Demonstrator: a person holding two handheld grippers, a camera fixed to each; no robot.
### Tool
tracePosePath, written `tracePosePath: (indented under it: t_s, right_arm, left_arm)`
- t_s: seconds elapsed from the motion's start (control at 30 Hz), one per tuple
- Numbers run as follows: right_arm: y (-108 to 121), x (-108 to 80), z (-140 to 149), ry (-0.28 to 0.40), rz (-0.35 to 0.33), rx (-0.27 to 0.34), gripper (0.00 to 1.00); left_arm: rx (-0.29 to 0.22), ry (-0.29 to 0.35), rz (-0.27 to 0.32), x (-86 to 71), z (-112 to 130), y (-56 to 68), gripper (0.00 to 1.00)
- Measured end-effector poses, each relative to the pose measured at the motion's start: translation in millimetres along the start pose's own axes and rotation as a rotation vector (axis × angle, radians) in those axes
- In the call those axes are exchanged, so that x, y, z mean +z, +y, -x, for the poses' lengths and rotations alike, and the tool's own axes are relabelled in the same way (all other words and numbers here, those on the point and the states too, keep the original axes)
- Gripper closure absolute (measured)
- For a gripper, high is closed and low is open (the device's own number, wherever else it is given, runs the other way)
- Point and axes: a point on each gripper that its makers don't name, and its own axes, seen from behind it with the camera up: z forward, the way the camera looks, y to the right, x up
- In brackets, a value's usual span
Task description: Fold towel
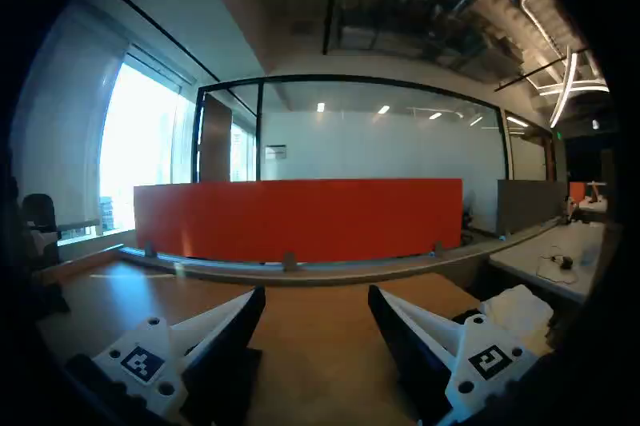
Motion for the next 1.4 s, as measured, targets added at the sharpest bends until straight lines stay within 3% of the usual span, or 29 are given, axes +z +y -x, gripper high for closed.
tracePosePath:
  t_s: [0.27,0.47,0.6,1.0,1.17,1.4]
  right_arm:
    - [1,-2.4,-41,0.007,0.012,-0.001,0.01]
    - [2,-4.2,-54,0.003,0.011,-0.005,0.01]
    - [-2,-4.9,-58,-0.019,-0.015,-0.024,0.01]
    - [-54,-10.9,-60,-0.115,-0.225,-0.113,0.01]
    - [-74,-12.9,-57,-0.155,-0.306,-0.137,0.01]
    - [-92,-20.9,-31,-0.256,-0.397,-0.190,0.01]
  left_arm:
    - [-0.002,-0.002,-0.002,0.3,-37,-3.9,0.06]
    - [0.003,-0.021,0.005,-0.2,-48,-5.8,0.06]
    - [0.015,-0.042,0.028,-0.6,-50,-0.8,0.06]
    - [0.063,-0.155,0.219,-8.5,-43,40.9,0.06]
    - [0.101,-0.187,0.262,-10.3,-39,46.7,0.06]
    - [0.137,-0.242,0.338,-17.1,-19,59.8,0.06]
